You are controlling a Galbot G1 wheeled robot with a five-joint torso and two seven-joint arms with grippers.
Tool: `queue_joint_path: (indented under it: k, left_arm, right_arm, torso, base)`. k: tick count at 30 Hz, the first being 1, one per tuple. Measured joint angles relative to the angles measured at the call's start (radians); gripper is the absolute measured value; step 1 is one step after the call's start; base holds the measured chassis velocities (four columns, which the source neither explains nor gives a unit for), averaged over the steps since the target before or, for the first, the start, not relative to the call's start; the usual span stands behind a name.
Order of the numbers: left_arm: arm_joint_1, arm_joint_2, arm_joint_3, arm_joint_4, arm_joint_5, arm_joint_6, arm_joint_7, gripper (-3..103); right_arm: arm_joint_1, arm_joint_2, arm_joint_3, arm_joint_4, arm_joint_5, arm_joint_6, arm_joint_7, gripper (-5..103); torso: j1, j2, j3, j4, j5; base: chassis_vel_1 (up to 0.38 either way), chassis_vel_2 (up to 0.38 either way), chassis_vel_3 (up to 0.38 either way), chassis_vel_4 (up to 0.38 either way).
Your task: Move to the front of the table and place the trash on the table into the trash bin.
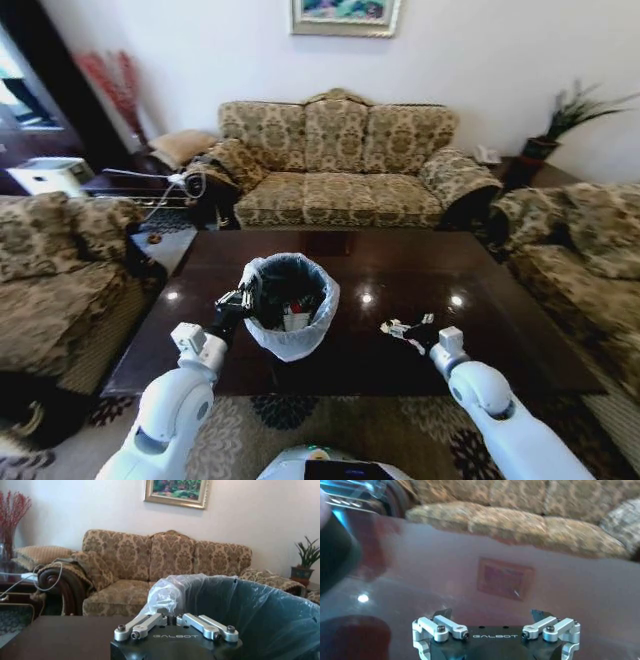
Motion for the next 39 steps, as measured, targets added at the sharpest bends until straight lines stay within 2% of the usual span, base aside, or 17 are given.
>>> queue_joint_path:
  k: [7,13,25,26,30,31,33,34,36,38,39]
  left_arm:
    - [0.016,-0.001,0.0,-0.004,0.019,-0.022,0.002,3]
    - [0.019,0.0,0.004,-0.005,0.042,-0.02,0.016,3]
    - [0.019,0.001,0.011,-0.006,0.046,-0.017,0.016,3]
    - [0.018,0.001,0.011,-0.005,0.045,-0.017,0.016,3]
    - [0.018,0.002,0.011,-0.005,0.042,-0.019,0.016,3]
    - [0.019,0.002,0.009,-0.004,0.041,-0.022,0.016,3]
    - [0.018,0.003,0.008,-0.004,0.04,-0.023,0.015,3]
    - [0.016,0.004,0.007,-0.003,0.038,-0.023,0.015,3]
    - [0.014,0.005,0.007,-0.002,0.038,-0.023,0.015,3]
    - [0.007,0.007,0.007,0.0,0.033,-0.023,0.015,3]
    - [0.007,0.007,0.007,0.0,0.033,-0.023,0.015,3]
  right_arm:
    - [-0.013,0.031,0.025,-0.073,-0.019,-0.009,0.034,100]
    - [-0.015,0.056,0.06,-0.175,-0.019,0.016,0.014,100]
    - [-0.008,0.087,0.084,-0.256,-0.006,0.048,-0.038,100]
    - [-0.005,0.091,0.082,-0.26,0.0,0.05,-0.04,103]
    - [0.002,0.102,0.075,-0.27,0.021,0.051,-0.027,99]
    - [0.003,0.105,0.074,-0.273,0.025,0.052,-0.023,89]
    - [0.003,0.106,0.073,-0.275,0.026,0.055,-0.023,89]
    - [0.004,0.109,0.071,-0.275,0.026,0.057,-0.022,79]
    - [0.004,0.111,0.071,-0.275,0.026,0.058,-0.021,79]
    - [0.004,0.116,0.069,-0.275,0.026,0.063,-0.018,68]
    - [0.004,0.116,0.069,-0.275,0.026,0.063,-0.018,68]
  torso:
    - [0.0,0.0,0.0,-0.0001,-0.0004]
    - [0.0,0.0,0.0,0.0,-0.0006]
    - [0.0,0.0,0.0,0.0,-0.0007]
    - [0.0,0.0,0.0,0.0,-0.0006]
    - [0.0,0.0,0.0,0.0001,-0.0004]
    - [0.0,0.0,0.0,0.0004,-0.0006]
    - [0.0,0.0,0.0,0.0004,-0.0006]
    - [0.0,0.0,0.0,0.0003,-0.0008]
    - [0.0,0.0,0.0,0.0003,-0.0007]
    - [0.0,0.0,0.0,0.0002,-0.0005]
    - [0.0,0.0,0.0,0.0002,-0.0005]
  base:
    - [-0.018,-0.023,-0.005,-0.005]
    - [0.0,0.0,0.0,0.0]
    - [0.0,0.0,0.0,0.0]
    - [0.0,0.0,0.0,0.0]
    - [0.0,0.0,0.0,0.0]
    - [0.0,0.0,0.0,0.0]
    - [0.0,0.0,0.0,0.0]
    - [0.0,0.0,0.0,0.0]
    - [0.0,0.0,0.0,0.0]
    - [0.0,0.0,0.0,0.0]
    - [0.0,0.0,0.0,0.0]
